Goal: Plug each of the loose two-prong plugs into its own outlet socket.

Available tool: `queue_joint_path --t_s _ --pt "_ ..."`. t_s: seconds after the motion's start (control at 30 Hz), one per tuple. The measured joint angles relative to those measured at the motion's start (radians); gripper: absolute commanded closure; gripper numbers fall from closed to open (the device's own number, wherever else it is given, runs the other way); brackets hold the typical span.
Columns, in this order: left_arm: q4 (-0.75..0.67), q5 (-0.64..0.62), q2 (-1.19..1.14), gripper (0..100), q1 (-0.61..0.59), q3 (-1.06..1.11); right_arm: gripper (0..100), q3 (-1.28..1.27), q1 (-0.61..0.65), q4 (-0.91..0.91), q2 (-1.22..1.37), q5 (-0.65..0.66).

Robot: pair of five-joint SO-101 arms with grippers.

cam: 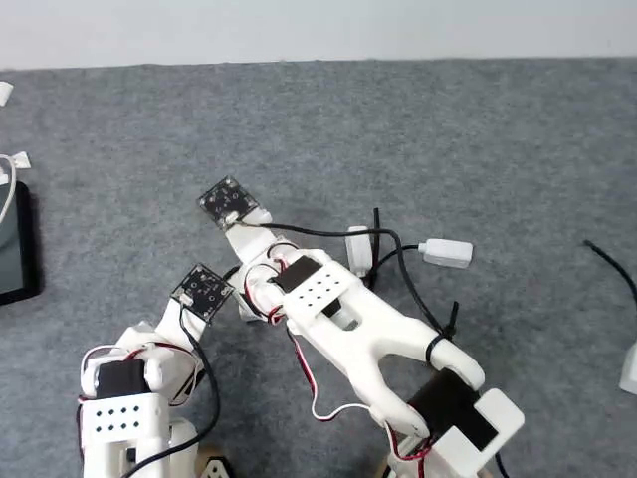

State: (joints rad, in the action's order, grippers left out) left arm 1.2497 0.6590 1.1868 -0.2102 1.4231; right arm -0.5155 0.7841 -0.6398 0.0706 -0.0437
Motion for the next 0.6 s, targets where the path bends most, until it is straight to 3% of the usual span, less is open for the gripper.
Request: queue_joint_path --t_s 0.2,0.6 --pt "-0.011 -0.014 0.000 88 -0.078 0.000 71.6 -0.014 0.066 -0.023 0.034 -0.176" --pt "-0.040 -0.054 0.000 88 -0.107 0.000 71.5 0.012 0.112 -0.026 0.051 -0.324"
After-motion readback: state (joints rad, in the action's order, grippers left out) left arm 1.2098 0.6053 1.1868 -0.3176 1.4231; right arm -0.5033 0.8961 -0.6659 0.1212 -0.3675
